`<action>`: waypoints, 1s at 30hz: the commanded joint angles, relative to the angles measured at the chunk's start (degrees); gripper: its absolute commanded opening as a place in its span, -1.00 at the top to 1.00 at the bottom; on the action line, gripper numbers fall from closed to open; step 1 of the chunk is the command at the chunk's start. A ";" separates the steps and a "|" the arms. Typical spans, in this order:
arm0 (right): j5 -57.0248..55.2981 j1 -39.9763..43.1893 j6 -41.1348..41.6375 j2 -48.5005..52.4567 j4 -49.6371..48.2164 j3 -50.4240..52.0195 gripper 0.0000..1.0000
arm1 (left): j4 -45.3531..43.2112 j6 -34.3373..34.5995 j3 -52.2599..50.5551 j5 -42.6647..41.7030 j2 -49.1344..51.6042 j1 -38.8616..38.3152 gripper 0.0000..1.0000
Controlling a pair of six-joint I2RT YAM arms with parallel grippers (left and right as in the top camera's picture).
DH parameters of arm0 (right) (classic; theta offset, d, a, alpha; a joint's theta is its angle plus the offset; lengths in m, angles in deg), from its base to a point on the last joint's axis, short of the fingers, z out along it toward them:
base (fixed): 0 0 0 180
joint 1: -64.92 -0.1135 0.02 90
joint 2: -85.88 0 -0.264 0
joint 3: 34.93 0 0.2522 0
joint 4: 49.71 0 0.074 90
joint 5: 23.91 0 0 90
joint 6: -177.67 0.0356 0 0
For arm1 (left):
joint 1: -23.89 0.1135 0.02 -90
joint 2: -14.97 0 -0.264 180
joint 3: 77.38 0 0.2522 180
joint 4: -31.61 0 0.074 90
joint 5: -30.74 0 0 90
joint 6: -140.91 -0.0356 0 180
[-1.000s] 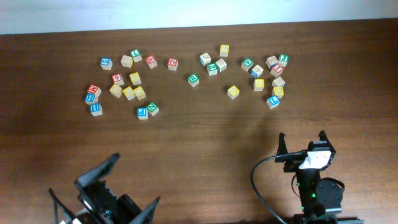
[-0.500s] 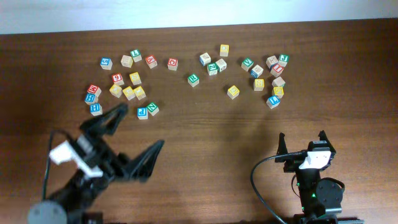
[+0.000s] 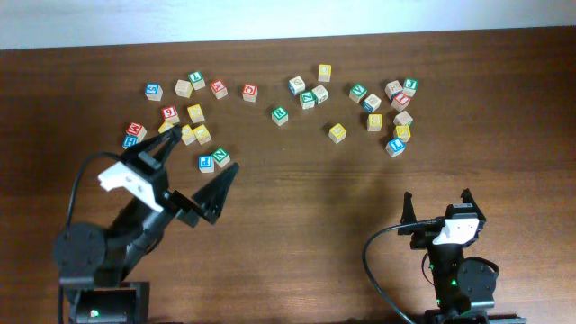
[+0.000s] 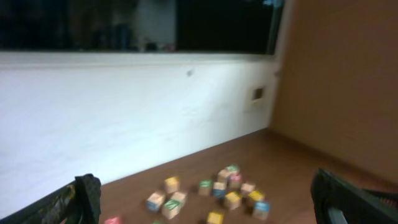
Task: Spell out RSS
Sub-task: 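Raise the left arm and move the left gripper over the green R block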
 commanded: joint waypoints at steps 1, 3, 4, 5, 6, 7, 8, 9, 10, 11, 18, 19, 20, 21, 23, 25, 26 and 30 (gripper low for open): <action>-0.11 0.00 -0.07 -0.37 0.44 0.28 -0.97 | 10.16 -10.45 7.52 7.76 3.06 0.07 -0.98; -0.11 0.00 -0.07 -0.37 0.44 0.28 -0.96 | 24.13 -13.70 15.13 12.55 7.61 0.04 -0.98; -0.11 0.00 -0.07 -0.37 0.44 0.28 -0.96 | 33.33 -14.32 20.55 14.14 11.65 0.04 -0.98; -0.11 0.00 -0.07 -0.37 0.44 0.28 -0.97 | 37.03 -14.47 22.91 14.38 13.51 0.04 -0.98; -0.11 0.00 -0.07 -0.37 0.44 0.28 -0.97 | 42.25 -14.47 26.47 14.36 16.68 0.04 -0.98; -0.11 0.00 -0.07 -0.37 0.44 0.28 -0.97 | 45.29 -14.45 28.63 14.34 18.84 0.04 -0.98; -0.11 0.00 -0.07 -0.37 0.44 0.28 -0.96 | 47.71 -14.43 30.40 14.32 20.98 0.04 -0.98; -0.11 0.00 -0.07 -0.37 0.44 0.28 -0.97 | 48.89 -14.40 31.39 14.29 22.60 0.04 -0.98; -0.11 0.00 -0.07 -0.37 0.44 0.28 -0.97 | 49.09 -14.40 31.69 14.23 23.87 0.04 -0.98; -0.11 0.00 -0.07 -0.37 0.44 0.28 -0.97 | 49.11 -14.38 31.69 13.88 25.05 0.04 -0.98; -0.11 0.00 -0.07 -0.37 0.44 0.28 -0.96 | 49.51 -14.38 31.69 10.88 29.20 0.04 -0.98; -0.11 0.00 -0.07 -0.37 0.44 0.28 -0.96 | 49.59 -14.38 31.69 10.88 29.42 0.04 -0.98; -0.11 0.00 -0.07 -0.37 0.44 0.28 -0.97 | 49.72 -14.38 31.69 10.88 29.62 0.04 -0.98; -0.11 0.00 -0.07 -0.37 0.44 0.28 -0.97 | 49.72 -14.38 31.69 10.86 29.83 0.02 -0.98; -0.11 0.00 -0.07 -0.37 0.44 0.28 -0.97 | 49.68 -14.38 31.69 10.88 30.53 -1.01 -0.98; -0.11 0.00 -0.07 -0.37 0.44 0.28 -0.97 | 49.62 -14.38 31.69 11.10 31.19 -2.45 -0.98; -0.11 0.00 -0.07 -0.37 0.44 0.28 -0.97 | 49.46 -14.14 31.69 11.02 31.71 -3.56 -0.98; -0.11 0.00 -0.07 -0.37 0.44 0.28 -0.96 | 49.51 -13.51 31.69 7.41 33.48 -7.69 -0.98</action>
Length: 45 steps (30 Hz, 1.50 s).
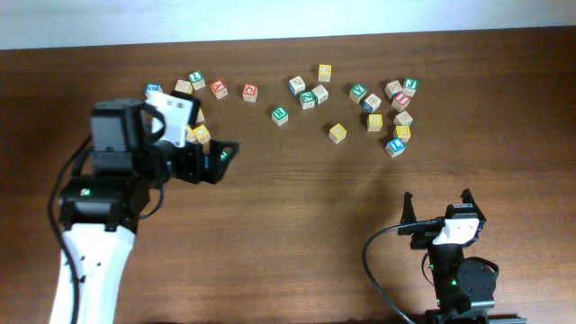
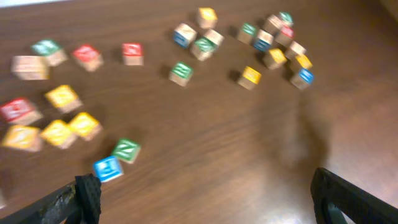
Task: Spell out RSS
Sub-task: 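Raise the left arm and move the left gripper over the green R block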
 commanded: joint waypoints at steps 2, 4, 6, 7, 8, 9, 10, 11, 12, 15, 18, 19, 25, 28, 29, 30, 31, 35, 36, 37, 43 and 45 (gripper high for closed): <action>-0.11 0.00 -0.07 -0.37 0.46 0.28 -0.96 | -0.13 -0.48 1.22 -6.01 2.27 -4.61 -0.98; -0.11 0.00 -0.09 -0.37 0.46 0.28 -0.96 | -0.42 -0.50 1.22 -7.74 3.28 -6.40 -0.98; -0.11 0.00 -0.07 -0.37 0.46 0.28 -0.97 | -1.60 0.17 1.22 -8.00 4.42 -8.28 -0.98; -0.11 0.00 -0.07 -0.37 0.46 0.28 -0.97 | -2.36 2.58 1.22 -6.86 5.09 -9.40 -0.98; -0.11 0.00 -0.07 -0.37 0.46 0.28 -0.97 | -2.69 5.11 1.38 -4.26 5.70 -10.34 -0.98; -0.11 0.00 -0.07 -0.37 0.46 0.28 -0.97 | -2.64 6.75 1.84 -1.38 6.27 -11.02 -0.98; -0.11 0.00 -0.07 -0.37 0.46 0.28 -0.97 | -2.23 8.09 2.64 1.70 6.84 -11.69 -0.98; -0.11 0.00 -0.07 -0.37 0.46 0.28 -0.97 | -1.36 9.75 3.96 5.49 7.61 -12.35 -0.98; -0.11 0.00 -0.07 -0.37 0.46 0.28 -0.97 | 0.83 13.14 6.93 11.80 9.05 -13.27 -0.98; -0.11 0.00 -0.07 -0.37 0.46 0.28 -0.97 | 8.17 20.59 17.42 20.55 14.67 -14.36 -0.98; -0.11 0.00 -0.07 -0.37 0.46 0.28 -0.96 | 12.98 24.06 26.67 21.38 21.18 -14.34 -0.98; -0.11 0.00 -0.09 -0.37 0.46 0.28 -0.97 | 12.50 24.44 28.02 21.38 22.91 -14.36 -0.98; -0.11 0.00 -0.07 -0.37 0.46 0.28 -0.96 | 4.96 24.92 28.30 21.44 29.40 -14.36 -0.98; -0.11 0.00 -0.07 -0.37 0.46 0.28 -0.97 | 1.55 27.69 28.30 21.44 33.55 -14.36 -0.98; -0.11 0.00 -0.07 -0.37 0.46 0.28 -0.97 | 0.94 29.40 28.30 21.44 34.95 -14.36 -0.98; -0.11 0.00 -0.07 -0.37 0.46 0.28 -0.97 | 0.11 30.73 28.30 21.44 36.33 -14.36 -0.98; -0.09 0.00 -0.07 -0.37 0.46 0.28 -0.97 | -0.42 31.39 28.30 21.44 37.16 -14.36 -0.98; -0.11 0.00 -0.07 -0.37 0.46 0.28 -0.97 | -5.16 34.60 28.30 21.38 42.86 -14.58 -0.98; -0.11 0.00 -0.07 -0.37 0.46 0.28 -0.97 | -6.05 35.56 28.30 21.38 44.09 -14.75 -0.98; -0.11 0.00 -0.07 -0.37 0.46 0.28 -0.96 | -7.30 37.31 28.30 21.09 45.44 -15.02 -0.98; -0.11 0.00 -0.07 -0.37 0.46 0.28 -0.97 | -9.29 41.40 28.30 18.99 50.47 -15.78 -0.98; -0.11 0.00 -0.07 -0.37 0.46 0.28 -0.97 | -9.40 43.25 28.30 18.99 51.36 -16.02 -0.98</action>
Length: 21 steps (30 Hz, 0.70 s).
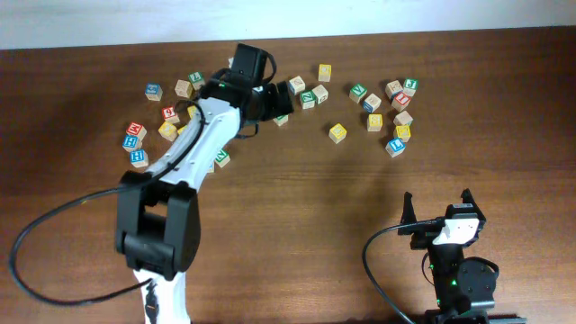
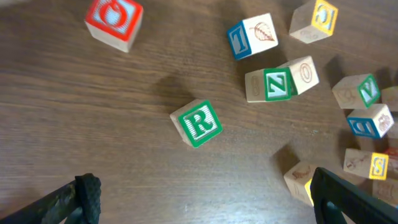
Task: Spell out RSS
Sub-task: 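Raise the left arm and move the left gripper over the green R block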
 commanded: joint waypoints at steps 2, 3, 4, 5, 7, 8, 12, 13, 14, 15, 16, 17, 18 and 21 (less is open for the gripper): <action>-0.11 0.00 -0.07 -0.37 0.44 0.28 -0.97 | -0.72 4.83 0.76 -0.31 2.19 -1.01 -0.98; -0.11 0.00 -0.07 -0.37 0.44 0.28 -0.97 | -0.98 4.83 0.76 0.48 2.19 -1.36 -0.98; -0.11 0.00 -0.09 -0.37 0.44 0.28 -0.96 | -1.38 4.85 0.79 1.88 2.19 -1.77 -0.98; -0.11 0.00 -0.07 -0.37 0.44 0.28 -0.97 | -1.62 4.87 0.79 2.91 2.19 -2.10 -0.98; -0.11 0.00 -0.07 -0.37 0.44 0.28 -0.97 | -2.05 5.57 0.79 7.93 2.21 -3.26 -0.98; -0.11 0.00 -0.07 -0.37 0.44 0.28 -0.97 | -2.05 7.13 0.79 12.26 2.40 -3.89 -0.98; -0.11 0.00 -0.07 -0.37 0.44 0.28 -0.97 | -5.07 8.26 0.79 22.91 4.31 -6.23 -0.98; -0.11 0.00 -0.07 -0.37 0.44 0.28 -0.96 | -5.35 8.26 0.79 23.37 4.76 -6.45 -0.98; -0.11 0.00 -0.07 -0.37 0.44 0.28 -0.97 | -5.77 8.26 0.76 23.32 5.25 -6.60 -0.98; -0.11 0.00 -0.07 -0.37 0.44 0.28 -0.97 | -6.47 8.28 0.76 23.30 5.81 -6.75 -0.98; -0.11 0.00 -0.07 -0.37 0.44 0.28 -0.96 | -6.99 8.44 0.76 23.32 6.36 -6.86 -0.98; -0.11 0.00 -0.07 -0.37 0.44 0.28 -0.97 | -7.54 8.52 0.76 23.30 6.73 -6.95 -0.98; -0.11 0.00 -0.07 -0.37 0.44 0.28 -0.97 | -8.11 8.52 0.76 23.32 7.23 -7.02 -0.98; -0.11 0.00 -0.07 -0.37 0.44 0.28 -0.97 | -9.75 8.59 0.76 23.32 8.98 -7.06 -0.98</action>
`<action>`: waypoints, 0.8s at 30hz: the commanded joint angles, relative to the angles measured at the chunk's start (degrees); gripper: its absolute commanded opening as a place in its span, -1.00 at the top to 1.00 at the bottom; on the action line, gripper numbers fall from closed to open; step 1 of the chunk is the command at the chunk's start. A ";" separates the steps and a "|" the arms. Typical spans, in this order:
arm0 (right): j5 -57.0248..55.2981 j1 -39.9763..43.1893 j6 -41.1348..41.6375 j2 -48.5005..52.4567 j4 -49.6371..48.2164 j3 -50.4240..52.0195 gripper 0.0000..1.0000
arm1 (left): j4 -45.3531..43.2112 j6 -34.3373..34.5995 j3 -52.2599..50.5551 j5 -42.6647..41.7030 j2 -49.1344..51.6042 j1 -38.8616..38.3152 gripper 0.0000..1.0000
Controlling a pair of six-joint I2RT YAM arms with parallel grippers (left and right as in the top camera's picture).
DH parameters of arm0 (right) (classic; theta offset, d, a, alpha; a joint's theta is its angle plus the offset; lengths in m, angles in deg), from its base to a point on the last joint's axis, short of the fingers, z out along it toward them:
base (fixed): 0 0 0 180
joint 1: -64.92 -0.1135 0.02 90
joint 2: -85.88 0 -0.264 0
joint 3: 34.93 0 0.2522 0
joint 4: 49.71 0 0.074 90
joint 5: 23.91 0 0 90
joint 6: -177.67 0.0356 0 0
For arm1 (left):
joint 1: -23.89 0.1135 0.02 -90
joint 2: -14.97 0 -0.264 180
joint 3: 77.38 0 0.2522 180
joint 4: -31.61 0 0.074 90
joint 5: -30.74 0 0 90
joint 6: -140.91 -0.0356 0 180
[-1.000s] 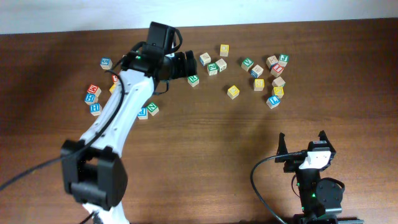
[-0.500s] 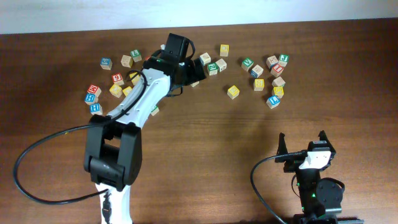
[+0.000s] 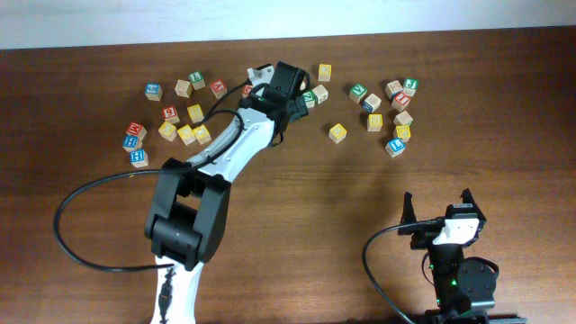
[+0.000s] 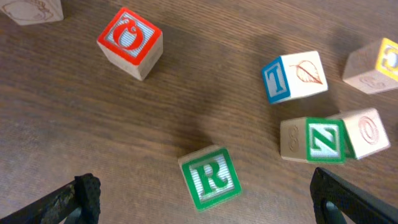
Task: Spell out RSS
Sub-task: 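Raise the left arm and move the left gripper over the green R block, then lower the left gripper and grasp the green R block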
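The green R block [image 4: 210,177] lies flat on the brown table [image 4: 93,124], just ahead of my open left gripper [image 4: 205,202] and between its two black fingertips [image 4: 87,194], with nothing held. Seen from overhead, my left gripper [image 3: 286,97] reaches over the middle of the back row of blocks, and the arm hides the R block. My right gripper [image 3: 437,205] stands open and empty at the front right, far from any block. No S block can be made out.
Near the R block lie a red block [image 4: 129,42], a blue T block [image 4: 293,76], a green Z block [image 4: 314,140] and an O block [image 4: 367,132]. Block clusters sit at the back left [image 3: 180,126] and back right [image 3: 391,112], with a lone yellow block [image 3: 337,132].
My left gripper has moved a little to the right and closer to the table. The R block now looks larger and sits lower in the wrist view, nearer the open fingers. The right arm is unchanged.
My left arm was folded at the front left, its open gripper facing the wall. Then it was raised over the left blocks, looking down at the table. Then it was stretched over the back row with the R block in sight, and now it is closer to that block.
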 commanded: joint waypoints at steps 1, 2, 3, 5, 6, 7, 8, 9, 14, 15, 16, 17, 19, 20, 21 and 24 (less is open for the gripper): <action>-0.11 0.00 -0.09 -0.37 0.44 0.28 -0.97 | -1.29 1.01 0.68 1.99 2.69 -0.17 -0.98; -0.11 0.00 -0.09 -0.37 0.44 0.28 -0.97 | -1.31 1.25 0.68 1.99 3.04 -0.17 -0.98; -0.11 0.00 -0.09 -0.37 0.44 0.28 -0.97 | -1.38 1.66 0.68 1.99 3.54 -0.17 -0.98; -0.11 0.00 -0.09 -0.37 0.44 0.28 -0.97 | -1.88 1.86 0.68 1.95 4.33 -0.17 -0.82; -0.11 0.00 -0.09 -0.37 0.44 0.28 -0.96 | -1.95 1.86 0.68 1.88 4.55 -0.17 -0.69; -0.11 0.00 -0.09 -0.37 0.44 0.28 -0.97 | -1.95 1.86 0.68 1.62 4.66 -0.17 -0.45; -0.11 0.00 -0.09 -0.37 0.44 0.28 -0.96 | -2.05 1.86 0.68 1.25 4.81 -0.17 -0.33; -0.11 0.00 -0.09 -0.37 0.44 0.28 -0.97 | -2.19 1.86 0.68 0.90 4.87 -0.22 -0.22; -0.11 0.00 -0.09 -0.37 0.44 0.28 -0.97 | -3.04 1.84 0.68 0.92 6.51 -0.55 -0.25; -0.11 0.00 -0.09 -0.37 0.44 0.28 -0.97 | -3.02 1.84 0.68 0.92 6.78 -0.55 -0.25; -0.11 0.00 -0.09 -0.37 0.44 0.28 -0.96 | -3.04 1.81 0.68 0.92 6.88 -0.55 -0.25; -0.11 0.00 -0.09 -0.37 0.44 0.28 -0.97 | -3.04 1.84 0.68 0.92 6.99 -0.55 -0.22; -0.11 0.00 -0.09 -0.37 0.44 0.28 -0.97 | -3.06 1.84 0.68 0.92 6.99 -0.55 -0.13; -0.11 0.00 -0.09 -0.37 0.44 0.28 -0.97 | -3.19 1.81 0.68 0.94 6.99 -0.55 -0.10; -0.11 0.00 -0.09 -0.37 0.44 0.28 -0.97 | -3.37 1.81 0.68 0.96 6.99 -0.55 -0.06; -0.09 0.00 -0.09 -0.37 0.44 0.28 -0.96 | -3.41 1.79 0.68 0.98 6.99 -0.55 0.06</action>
